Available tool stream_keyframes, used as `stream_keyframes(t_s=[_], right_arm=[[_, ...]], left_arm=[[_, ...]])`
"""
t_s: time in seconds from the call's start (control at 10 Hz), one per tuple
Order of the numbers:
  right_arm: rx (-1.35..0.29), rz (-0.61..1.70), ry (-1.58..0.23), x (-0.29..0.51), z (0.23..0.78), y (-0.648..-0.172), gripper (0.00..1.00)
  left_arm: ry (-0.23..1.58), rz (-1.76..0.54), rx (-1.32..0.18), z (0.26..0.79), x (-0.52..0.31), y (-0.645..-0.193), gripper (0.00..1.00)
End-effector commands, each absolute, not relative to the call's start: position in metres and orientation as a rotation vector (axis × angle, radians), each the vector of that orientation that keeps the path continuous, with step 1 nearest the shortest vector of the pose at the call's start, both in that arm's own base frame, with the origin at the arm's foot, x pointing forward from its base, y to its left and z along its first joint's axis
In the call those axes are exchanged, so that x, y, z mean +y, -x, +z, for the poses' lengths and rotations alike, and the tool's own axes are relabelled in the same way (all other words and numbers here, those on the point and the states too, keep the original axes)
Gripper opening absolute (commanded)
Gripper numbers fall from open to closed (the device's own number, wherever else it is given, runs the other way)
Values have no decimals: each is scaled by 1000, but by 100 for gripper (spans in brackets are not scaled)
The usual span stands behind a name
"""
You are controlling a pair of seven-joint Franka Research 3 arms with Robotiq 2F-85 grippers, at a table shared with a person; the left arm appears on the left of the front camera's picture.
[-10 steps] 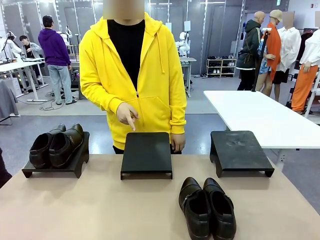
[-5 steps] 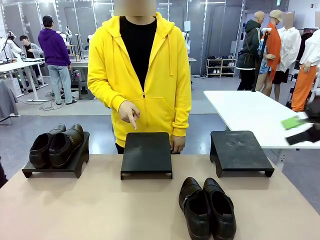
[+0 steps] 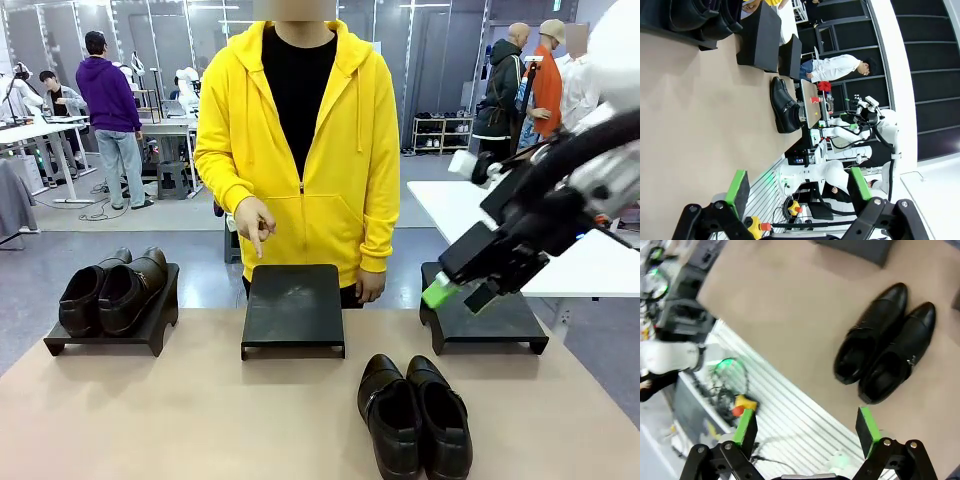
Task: Place the shoes on the stand as instructed by the person.
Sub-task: Pick up another pair of Shoes and place it on the Shoes Stand indicated by the person.
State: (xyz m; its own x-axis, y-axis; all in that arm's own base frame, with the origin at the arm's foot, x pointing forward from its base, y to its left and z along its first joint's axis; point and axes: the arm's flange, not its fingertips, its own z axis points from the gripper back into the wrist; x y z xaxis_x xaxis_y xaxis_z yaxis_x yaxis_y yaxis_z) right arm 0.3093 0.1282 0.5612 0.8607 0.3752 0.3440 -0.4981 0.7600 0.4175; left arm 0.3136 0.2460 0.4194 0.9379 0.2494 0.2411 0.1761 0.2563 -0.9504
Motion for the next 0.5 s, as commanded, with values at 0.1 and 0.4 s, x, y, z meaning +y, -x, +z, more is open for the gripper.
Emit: stream_keyframes(t_s=[0.1,0.4], right_arm=[[-255,332,-344,154,516,-320,100],[-258,239,-248,167,458,-334,100]], left_arm=[[1311,40,-386,420,244,-310,100],[1311,40,-386,420,244,-310,100]])
